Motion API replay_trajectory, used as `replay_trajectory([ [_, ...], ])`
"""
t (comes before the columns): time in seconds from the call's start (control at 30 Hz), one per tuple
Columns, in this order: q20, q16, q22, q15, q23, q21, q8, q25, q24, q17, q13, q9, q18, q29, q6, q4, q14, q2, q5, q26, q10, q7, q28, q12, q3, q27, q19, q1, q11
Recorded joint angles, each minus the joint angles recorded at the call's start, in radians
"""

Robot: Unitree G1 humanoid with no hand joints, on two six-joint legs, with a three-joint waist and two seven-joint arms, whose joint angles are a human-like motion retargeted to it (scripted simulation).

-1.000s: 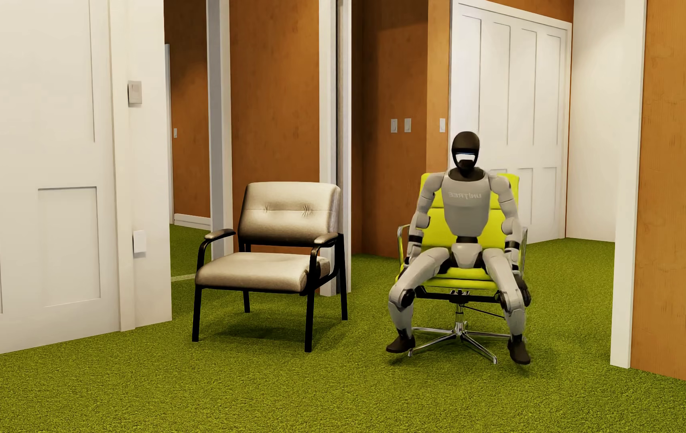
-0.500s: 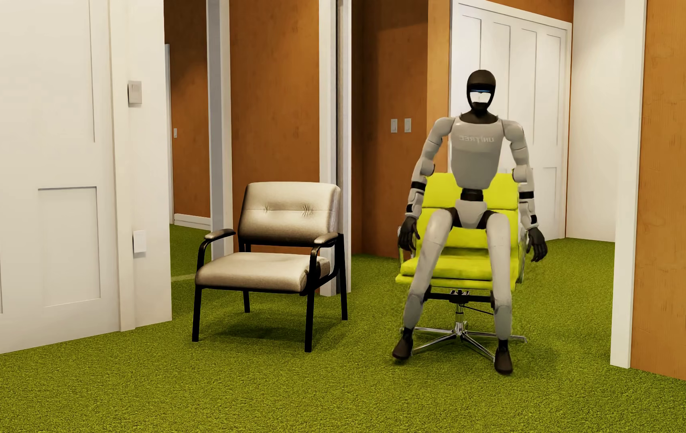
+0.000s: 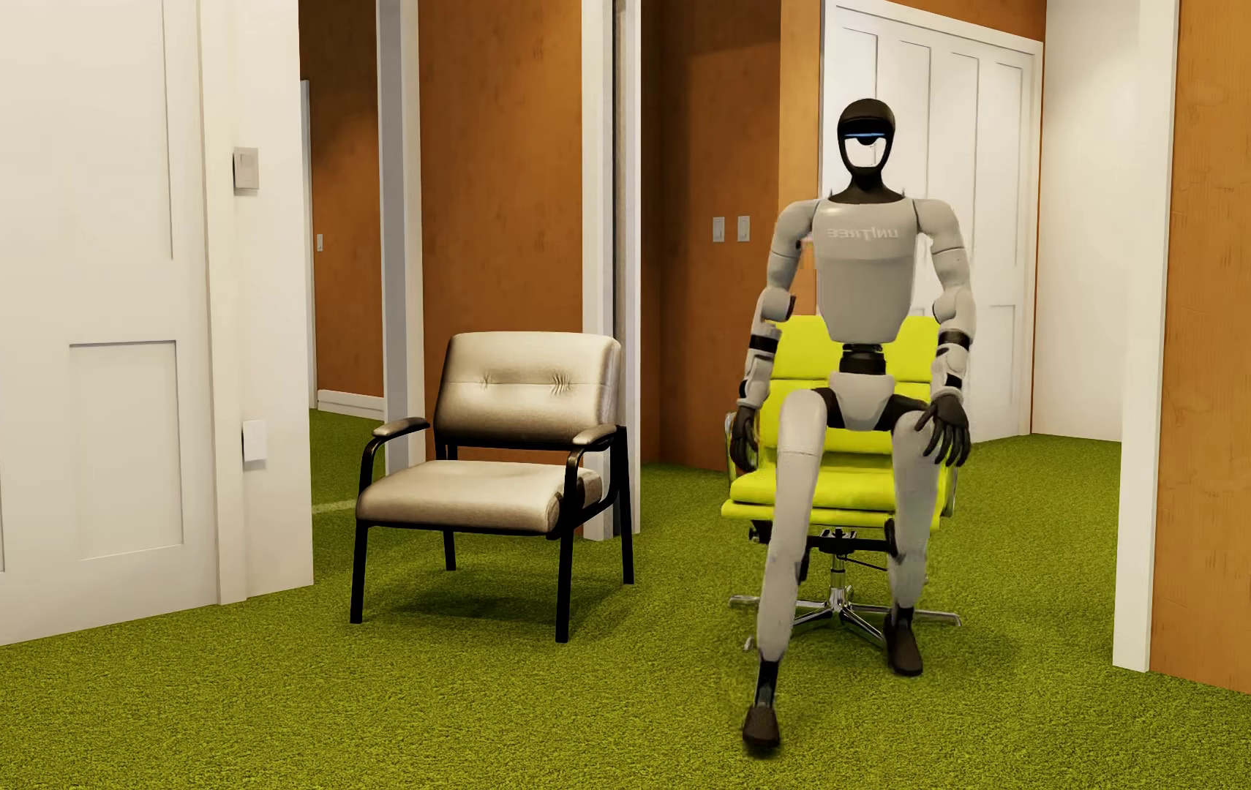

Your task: Rest on the yellow chair

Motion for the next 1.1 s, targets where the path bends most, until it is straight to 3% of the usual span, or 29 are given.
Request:
replay_trajectory([
  [0.07,0.049,-0.002,0.012,-0.028,0.010,0.051,0.020,0.005,-0.026,-0.022,0.005,-0.002,-0.057,0.016,0.028,0.037,0.083,0.054,0.035,0.011,0.307,-0.045,0.005,0.072,0.016,-0.008,0.014,-0.079,0.063],
  [0.1,0.059,0.008,0.033,-0.050,0.016,0.049,0.021,0.006,-0.042,-0.026,-0.009,0.013,-0.103,0.024,0.026,0.050,0.207,0.145,0.075,-0.002,0.504,-0.083,-0.014,0.115,0.036,-0.025,-0.053,-0.140,0.035],
  [0.13,0.076,0.011,0.055,-0.080,0.007,0.044,0.010,0.010,-0.054,-0.050,-0.034,0.018,-0.130,0.030,0.030,0.050,0.402,0.213,0.094,-0.006,0.709,-0.094,-0.035,0.147,0.061,-0.031,-0.119,-0.256,0.015],
  [0.17,0.097,0.006,0.082,-0.099,-0.002,0.047,0.018,0.008,-0.059,-0.074,-0.060,0.031,-0.119,0.059,0.022,0.036,0.355,0.304,0.094,0.010,0.869,-0.099,-0.066,0.189,0.092,-0.019,-0.132,-0.334,-0.032],
  [0.2,0.112,0.003,0.119,-0.135,-0.011,0.066,-0.016,-0.001,-0.066,-0.096,-0.089,0.049,-0.073,0.061,0.010,0.033,0.235,0.393,0.091,0.024,1.020,-0.109,-0.057,0.235,0.112,-0.019,-0.152,-0.436,-0.062],
  [0.23,0.145,-0.006,0.157,-0.169,-0.009,0.114,-0.030,-0.001,-0.094,-0.122,-0.115,0.054,-0.091,0.055,-0.008,0.015,0.170,0.491,0.082,0.027,1.094,-0.129,-0.038,0.280,0.142,-0.001,-0.151,-0.525,-0.109],
  [0.27,0.184,-0.008,0.213,-0.201,-0.008,0.139,-0.048,0.003,-0.094,-0.136,-0.159,0.057,-0.088,0.066,-0.023,0.000,0.106,0.563,0.072,0.043,1.119,-0.141,-0.065,0.308,0.165,0.010,-0.146,-0.633,-0.149],
  [0.33,0.229,-0.006,0.246,-0.252,-0.027,0.197,-0.071,0.038,-0.100,-0.163,-0.225,0.057,-0.127,0.034,-0.042,-0.024,0.084,0.725,0.051,0.038,0.966,-0.187,-0.055,0.399,0.215,0.004,-0.121,-0.793,-0.238],
  [0.37,0.278,-0.008,0.228,-0.273,-0.056,0.195,-0.089,0.033,-0.092,-0.186,-0.262,0.062,-0.127,0.071,-0.039,-0.027,0.084,0.804,0.053,0.063,0.800,-0.204,-0.125,0.418,0.234,-0.007,-0.115,-0.851,-0.296],
  [0.4,0.283,-0.005,0.227,-0.282,-0.068,0.210,-0.104,0.036,-0.108,-0.192,-0.283,0.049,-0.117,0.046,-0.042,-0.038,0.139,0.887,0.045,0.018,0.551,-0.209,-0.070,0.470,0.245,-0.014,-0.088,-0.857,-0.355],
  [0.43,0.321,0.001,0.233,-0.310,-0.087,0.223,-0.118,0.038,-0.107,-0.191,-0.309,0.039,-0.076,0.044,-0.053,-0.053,0.177,0.928,0.032,0.023,0.252,-0.187,-0.106,0.489,0.247,-0.027,-0.059,-0.834,-0.359],
  [0.47,0.344,0.000,0.239,-0.353,-0.103,0.231,-0.145,0.021,-0.113,-0.197,-0.318,0.013,-0.046,0.040,-0.050,-0.045,0.238,0.949,0.024,0.022,0.014,-0.157,-0.085,0.518,0.251,-0.037,-0.039,-0.820,-0.324],
  [0.5,0.352,0.011,0.231,-0.375,-0.129,0.245,-0.157,0.026,-0.142,-0.189,-0.312,-0.011,-0.066,0.041,-0.056,-0.030,0.282,0.982,0.018,0.012,-0.126,-0.140,-0.077,0.556,0.249,-0.039,-0.011,-0.806,-0.308],
  [0.53,0.383,0.012,0.232,-0.382,-0.143,0.230,-0.157,0.008,-0.125,-0.189,-0.300,-0.013,-0.083,0.056,-0.061,-0.023,0.250,1.015,0.003,0.007,-0.048,-0.159,-0.072,0.570,0.259,-0.057,0.013,-0.819,-0.262],
  [0.57,0.354,0.021,0.245,-0.375,-0.146,0.217,-0.154,-0.018,-0.137,-0.196,-0.287,-0.010,-0.091,0.066,-0.065,-0.045,0.331,1.035,-0.011,0.015,0.045,-0.175,-0.096,0.571,0.272,-0.039,0.029,-0.832,-0.195],
  [0.6,0.359,0.020,0.268,-0.347,-0.162,0.180,-0.143,0.023,-0.130,-0.172,-0.213,-0.031,-0.099,0.038,-0.081,-0.069,0.390,1.047,-0.054,0.037,0.152,-0.167,-0.074,0.583,0.271,-0.029,0.061,-0.832,-0.083],
  [0.63,0.311,0.008,0.306,-0.238,-0.131,0.167,-0.115,-0.007,-0.118,-0.169,-0.175,-0.033,-0.059,0.065,-0.075,-0.102,0.365,1.001,-0.066,0.047,0.219,-0.233,-0.094,0.560,0.270,-0.013,0.099,-0.805,0.097],
  [0.67,0.310,-0.014,0.314,-0.062,-0.114,0.167,-0.083,-0.005,-0.090,-0.161,-0.129,-0.023,0.010,0.038,-0.067,-0.118,0.327,0.895,-0.094,0.051,0.217,-0.224,-0.067,0.524,0.255,-0.004,0.134,-0.723,0.343],
  [0.7,0.329,-0.011,0.307,0.149,-0.109,0.173,-0.081,-0.025,-0.046,-0.156,-0.095,-0.020,0.031,0.039,-0.064,-0.116,0.318,0.745,-0.100,0.073,0.204,-0.162,-0.070,0.491,0.228,0.032,0.129,-0.650,0.580],
  [0.73,0.314,-0.006,0.263,0.040,-0.094,0.173,-0.072,-0.059,-0.037,-0.139,-0.088,-0.005,0.079,0.051,-0.073,-0.118,0.248,0.602,-0.104,0.042,0.178,-0.153,-0.052,0.455,0.194,0.039,0.091,-0.579,0.789],
  [0.77,0.264,-0.001,0.238,-0.063,-0.094,0.167,-0.050,-0.080,-0.029,-0.136,-0.071,0.007,0.050,0.060,-0.048,-0.106,0.211,0.477,-0.093,0.037,0.169,-0.145,-0.053,0.401,0.155,0.038,0.089,-0.522,0.907],
  [0.83,0.171,0.009,0.182,-0.131,-0.090,0.125,-0.016,-0.115,-0.023,-0.112,-0.026,0.026,0.083,0.083,-0.020,-0.087,0.137,0.255,-0.089,0.041,0.085,-0.123,-0.073,0.283,0.094,0.043,0.139,-0.358,0.943],
  [0.87,0.143,0.031,0.147,-0.144,-0.084,0.100,0.006,-0.095,-0.008,-0.085,-0.014,0.029,0.058,0.079,-0.022,-0.073,0.130,0.146,-0.093,0.014,0.038,-0.097,-0.062,0.217,0.068,0.034,0.168,-0.287,0.874],
  [0.9,0.121,0.046,0.103,-0.159,-0.078,0.091,0.019,-0.111,0.003,-0.070,0.005,0.033,0.051,0.094,-0.019,-0.067,0.100,0.085,-0.091,-0.005,-0.004,-0.074,-0.077,0.162,0.049,0.019,0.177,-0.206,0.720],
  [0.93,0.096,0.055,0.070,-0.125,-0.073,0.072,0.023,-0.114,0.008,-0.058,0.026,0.024,0.044,0.102,-0.018,-0.063,0.070,0.055,-0.094,-0.011,-0.025,-0.061,-0.078,0.107,0.038,0.013,0.162,-0.142,0.490],
  [0.97,0.062,0.058,0.052,-0.077,-0.056,0.057,0.005,-0.104,-0.002,-0.034,0.046,0.015,0.001,0.107,-0.022,-0.034,0.039,0.065,-0.077,-0.025,-0.026,-0.071,-0.060,0.067,0.029,-0.001,0.130,-0.085,0.214],
  [1.03,0.035,0.055,0.009,-0.044,-0.040,0.033,-0.066,-0.097,0.003,-0.019,0.067,0.008,-0.023,0.057,-0.039,-0.053,0.029,0.132,-0.035,-0.017,-0.071,-0.033,-0.024,0.002,0.030,0.007,-0.037,0.042,-0.244],
  [1.07,-0.013,0.055,-0.009,-0.061,-0.035,0.033,-0.030,-0.046,-0.033,-0.014,0.092,-0.030,0.000,0.041,-0.041,-0.032,0.078,0.118,-0.041,-0.010,-0.032,-0.052,-0.019,0.002,0.023,0.016,-0.037,0.031,-0.225],
  [1.1,0.007,0.029,0.006,0.034,-0.011,0.029,-0.018,-0.060,-0.018,-0.028,0.077,-0.030,-0.005,0.043,-0.014,-0.012,0.053,0.121,-0.012,0.001,0.118,-0.063,-0.003,-0.002,0.023,0.015,-0.028,0.016,-0.164],
])
